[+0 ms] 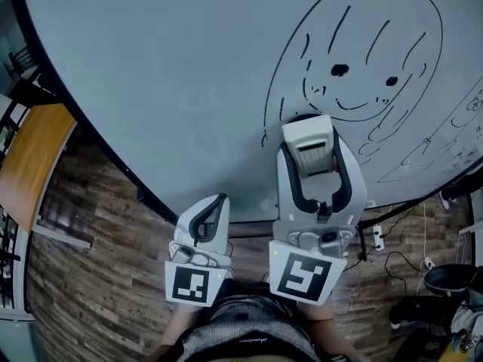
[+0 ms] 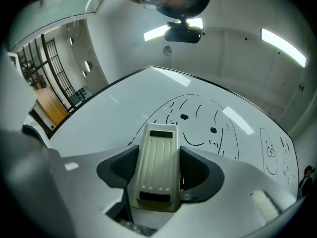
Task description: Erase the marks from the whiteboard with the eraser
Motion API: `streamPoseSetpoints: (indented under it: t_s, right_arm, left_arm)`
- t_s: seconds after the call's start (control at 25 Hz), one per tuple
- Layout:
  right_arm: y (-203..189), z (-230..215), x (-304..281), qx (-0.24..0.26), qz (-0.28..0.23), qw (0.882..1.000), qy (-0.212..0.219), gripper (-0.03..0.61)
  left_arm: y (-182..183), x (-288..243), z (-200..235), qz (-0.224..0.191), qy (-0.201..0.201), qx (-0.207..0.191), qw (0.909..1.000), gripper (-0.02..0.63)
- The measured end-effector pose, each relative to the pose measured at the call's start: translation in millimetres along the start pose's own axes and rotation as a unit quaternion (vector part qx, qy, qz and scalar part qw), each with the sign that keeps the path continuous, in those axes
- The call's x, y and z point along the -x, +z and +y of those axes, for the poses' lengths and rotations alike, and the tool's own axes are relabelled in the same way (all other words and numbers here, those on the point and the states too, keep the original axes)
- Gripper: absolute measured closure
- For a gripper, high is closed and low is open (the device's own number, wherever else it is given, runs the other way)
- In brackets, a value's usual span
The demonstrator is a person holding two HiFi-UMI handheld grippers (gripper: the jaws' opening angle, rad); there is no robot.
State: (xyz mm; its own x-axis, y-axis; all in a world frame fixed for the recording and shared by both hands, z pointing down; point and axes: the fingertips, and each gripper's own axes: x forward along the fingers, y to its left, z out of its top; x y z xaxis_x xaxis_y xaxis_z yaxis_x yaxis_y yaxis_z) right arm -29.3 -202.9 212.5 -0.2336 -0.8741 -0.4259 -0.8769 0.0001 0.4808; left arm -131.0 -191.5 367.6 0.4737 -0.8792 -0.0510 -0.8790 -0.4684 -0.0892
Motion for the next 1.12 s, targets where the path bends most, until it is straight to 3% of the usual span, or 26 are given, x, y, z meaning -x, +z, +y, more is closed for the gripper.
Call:
streamPoseSetpoints:
  t_s: [0.44,0.92,1.12]
  right_arm:
    - [-8,84,7,0.092,0.009,0.991,0.101,0.315]
    - [26,55,-11,0.102,-0.017,0.991,0.086,0.314]
    - [31,44,-14,0.080,-0.024,0.990,0.116,0.315]
  left_arm:
    - [-11,4,4,0.013,0.020,0.011,0.9997,0.609]
    - [-2,6,-5,0.011,0.028,0.009,0.9995,0.609]
    - [12,0,-12,-0.001,0.028,0.001,0.9996,0.609]
